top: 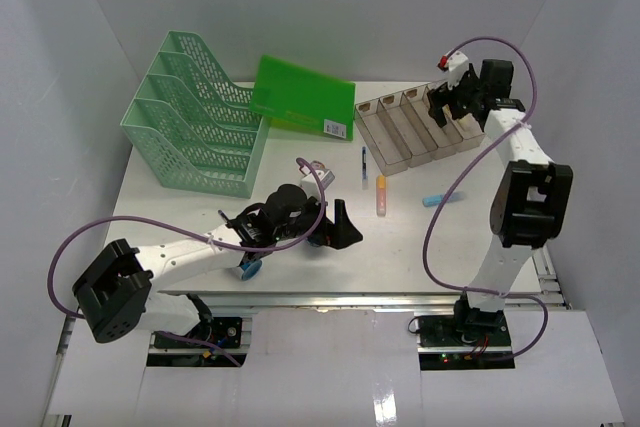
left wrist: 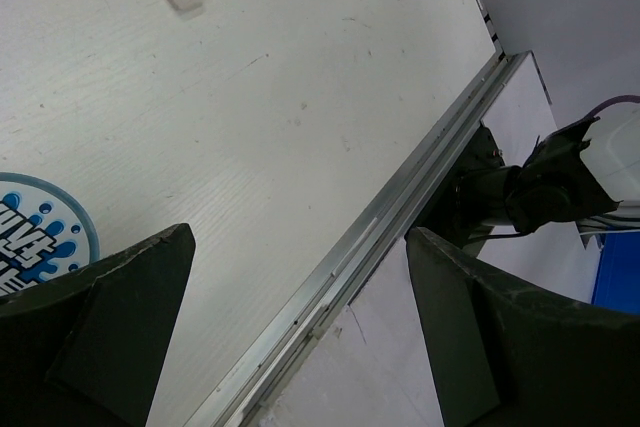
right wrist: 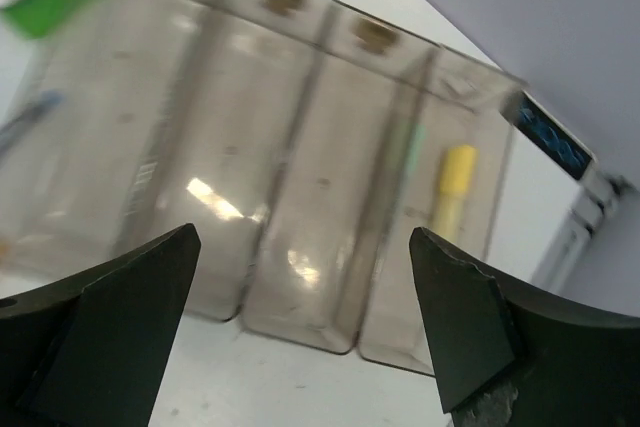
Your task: Organize the desk
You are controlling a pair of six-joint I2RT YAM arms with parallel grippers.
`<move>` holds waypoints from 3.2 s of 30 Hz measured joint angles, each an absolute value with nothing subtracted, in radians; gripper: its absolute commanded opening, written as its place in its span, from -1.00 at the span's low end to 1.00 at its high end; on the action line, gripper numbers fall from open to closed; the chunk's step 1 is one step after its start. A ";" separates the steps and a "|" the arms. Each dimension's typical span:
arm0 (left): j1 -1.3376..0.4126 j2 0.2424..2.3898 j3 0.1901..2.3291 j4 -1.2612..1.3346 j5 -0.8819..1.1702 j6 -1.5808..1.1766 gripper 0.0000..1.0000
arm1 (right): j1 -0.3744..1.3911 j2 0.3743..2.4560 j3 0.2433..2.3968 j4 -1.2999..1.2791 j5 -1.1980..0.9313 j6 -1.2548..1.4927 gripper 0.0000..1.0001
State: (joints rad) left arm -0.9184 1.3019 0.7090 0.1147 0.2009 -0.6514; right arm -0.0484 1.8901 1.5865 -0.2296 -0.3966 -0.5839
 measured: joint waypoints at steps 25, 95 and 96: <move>-0.918 1.205 0.663 0.136 0.253 -0.674 0.96 | -0.024 1.752 1.339 -1.024 -0.353 -1.863 0.77; -0.918 1.319 0.698 0.150 0.217 -0.689 0.96 | -0.040 2.069 1.616 0.041 0.029 -0.542 -0.67; -0.918 1.326 0.702 0.150 0.217 -0.688 0.96 | -0.042 2.078 1.626 0.043 0.031 -0.540 -0.59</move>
